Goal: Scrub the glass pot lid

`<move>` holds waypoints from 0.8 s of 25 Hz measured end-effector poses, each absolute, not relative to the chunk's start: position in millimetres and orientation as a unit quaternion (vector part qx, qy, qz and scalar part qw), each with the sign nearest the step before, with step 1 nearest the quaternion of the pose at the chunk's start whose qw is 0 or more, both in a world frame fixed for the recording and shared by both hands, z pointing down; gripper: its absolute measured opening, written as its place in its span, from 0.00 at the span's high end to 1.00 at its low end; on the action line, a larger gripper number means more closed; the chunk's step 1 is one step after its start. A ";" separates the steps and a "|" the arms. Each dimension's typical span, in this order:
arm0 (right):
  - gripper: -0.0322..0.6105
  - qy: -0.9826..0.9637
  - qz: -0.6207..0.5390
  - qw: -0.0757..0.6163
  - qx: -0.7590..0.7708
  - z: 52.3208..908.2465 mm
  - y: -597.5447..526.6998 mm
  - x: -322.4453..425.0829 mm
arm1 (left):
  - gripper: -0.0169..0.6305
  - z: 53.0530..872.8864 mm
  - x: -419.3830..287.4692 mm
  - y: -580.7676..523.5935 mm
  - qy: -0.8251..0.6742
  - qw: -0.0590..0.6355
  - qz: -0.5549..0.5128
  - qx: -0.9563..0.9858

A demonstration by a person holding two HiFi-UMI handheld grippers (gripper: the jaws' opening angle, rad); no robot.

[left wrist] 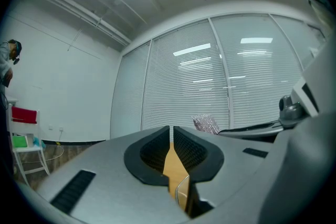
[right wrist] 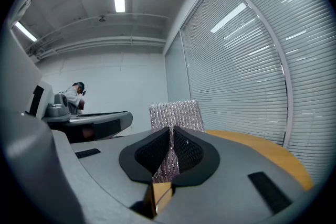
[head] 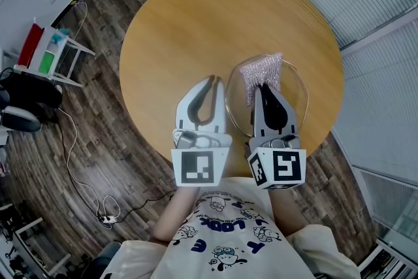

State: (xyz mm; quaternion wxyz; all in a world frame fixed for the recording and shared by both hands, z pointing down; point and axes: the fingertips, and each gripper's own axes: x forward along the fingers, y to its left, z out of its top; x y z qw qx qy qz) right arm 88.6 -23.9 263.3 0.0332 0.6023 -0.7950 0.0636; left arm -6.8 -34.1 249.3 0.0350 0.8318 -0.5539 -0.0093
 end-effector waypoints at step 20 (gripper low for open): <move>0.89 -0.797 0.061 0.030 0.601 261.7 -21.5 86.2 | 0.92 247.7 -6.8 -32.7 -0.555 0.042 -0.017 0.831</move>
